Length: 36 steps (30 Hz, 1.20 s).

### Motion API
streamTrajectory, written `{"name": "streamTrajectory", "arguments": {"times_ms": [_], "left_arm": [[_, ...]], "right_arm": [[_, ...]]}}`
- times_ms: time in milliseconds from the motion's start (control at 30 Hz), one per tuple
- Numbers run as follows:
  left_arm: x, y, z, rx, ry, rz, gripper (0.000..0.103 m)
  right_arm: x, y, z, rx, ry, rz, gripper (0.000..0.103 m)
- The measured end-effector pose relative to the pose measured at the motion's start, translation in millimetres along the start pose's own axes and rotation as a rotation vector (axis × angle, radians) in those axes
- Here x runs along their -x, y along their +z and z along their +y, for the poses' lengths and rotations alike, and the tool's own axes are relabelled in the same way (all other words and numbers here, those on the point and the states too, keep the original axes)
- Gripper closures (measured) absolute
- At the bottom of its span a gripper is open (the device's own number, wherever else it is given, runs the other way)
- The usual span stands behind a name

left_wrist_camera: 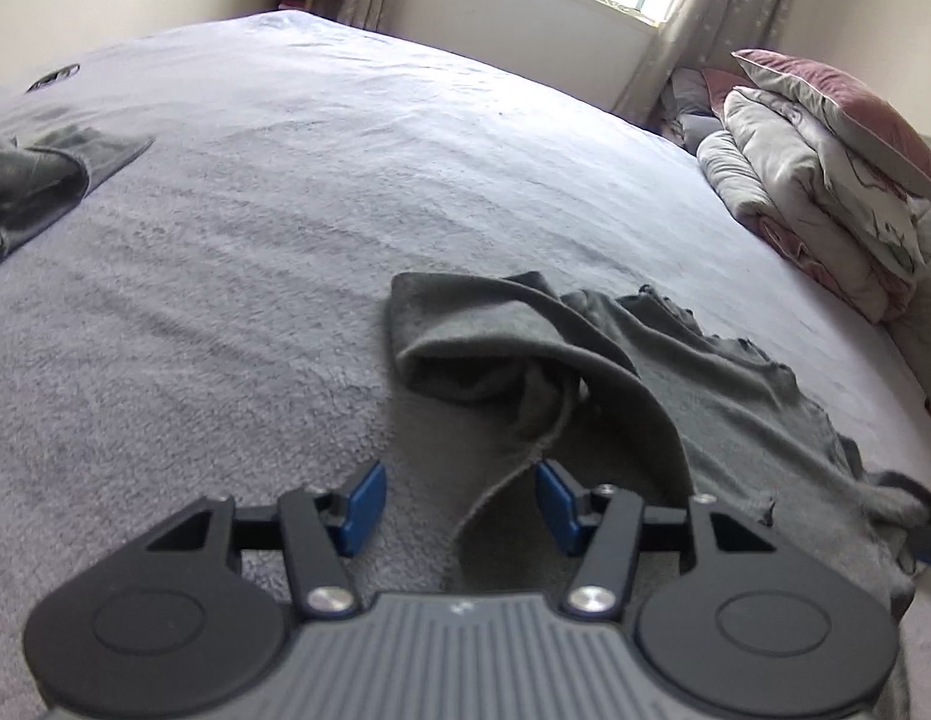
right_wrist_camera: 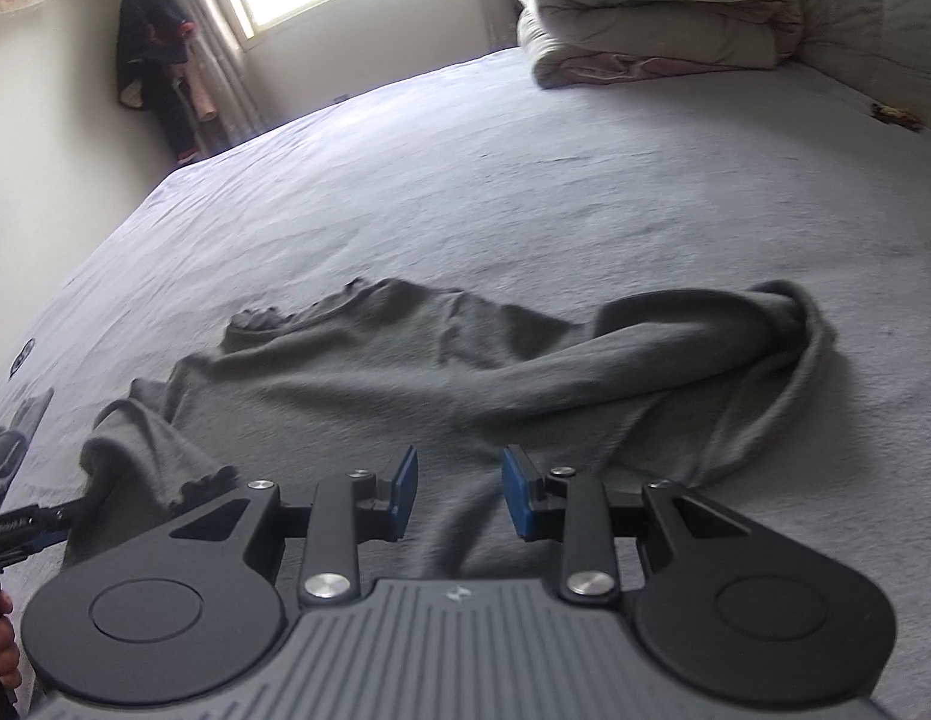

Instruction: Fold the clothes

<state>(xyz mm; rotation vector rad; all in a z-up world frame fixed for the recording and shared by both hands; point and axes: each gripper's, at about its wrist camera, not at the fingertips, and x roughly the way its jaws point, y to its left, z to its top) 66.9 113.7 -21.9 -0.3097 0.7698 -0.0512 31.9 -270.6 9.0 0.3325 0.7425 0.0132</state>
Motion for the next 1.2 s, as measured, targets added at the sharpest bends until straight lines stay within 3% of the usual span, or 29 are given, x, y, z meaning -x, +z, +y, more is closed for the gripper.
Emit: {"name": "streamTrajectory", "arguments": {"times_ms": [467, 700, 867, 900, 933, 967, 1200], "left_arm": [[3.2, 18.0, 23.5, 0.023, -0.03, 0.072, 0.046], [7.0, 22.0, 48.2, 0.026, -0.019, 0.089, 0.046], [10.4, 19.8, 63.7, 0.028, -0.023, 0.088, 0.046], [11.6, 19.8, 66.0, 0.028, -0.027, 0.085, 0.046], [13.2, 19.8, 67.9, 0.026, -0.03, 0.08, 0.046], [14.4, 19.8, 69.6, 0.023, -0.032, 0.077, 0.045], [18.9, 19.1, 72.5, -0.018, -0.062, 0.056, 0.044]], "right_arm": [[-46.0, -9.3, 121.6, 0.176, 0.179, 0.121, 0.069], [-71.9, -21.2, 162.6, 0.247, 0.191, 0.171, 0.069], [-80.3, -23.7, 177.5, 0.293, 0.175, 0.158, 0.07], [-81.4, -23.7, 179.9, 0.301, 0.169, 0.156, 0.077], [-82.0, -23.2, 182.7, 0.307, 0.167, 0.155, 0.095], [-82.4, -22.3, 185.5, 0.312, 0.168, 0.156, 0.098], [-58.3, -1.7, 214.2, 0.306, 0.294, 0.156, 0.099]]}}
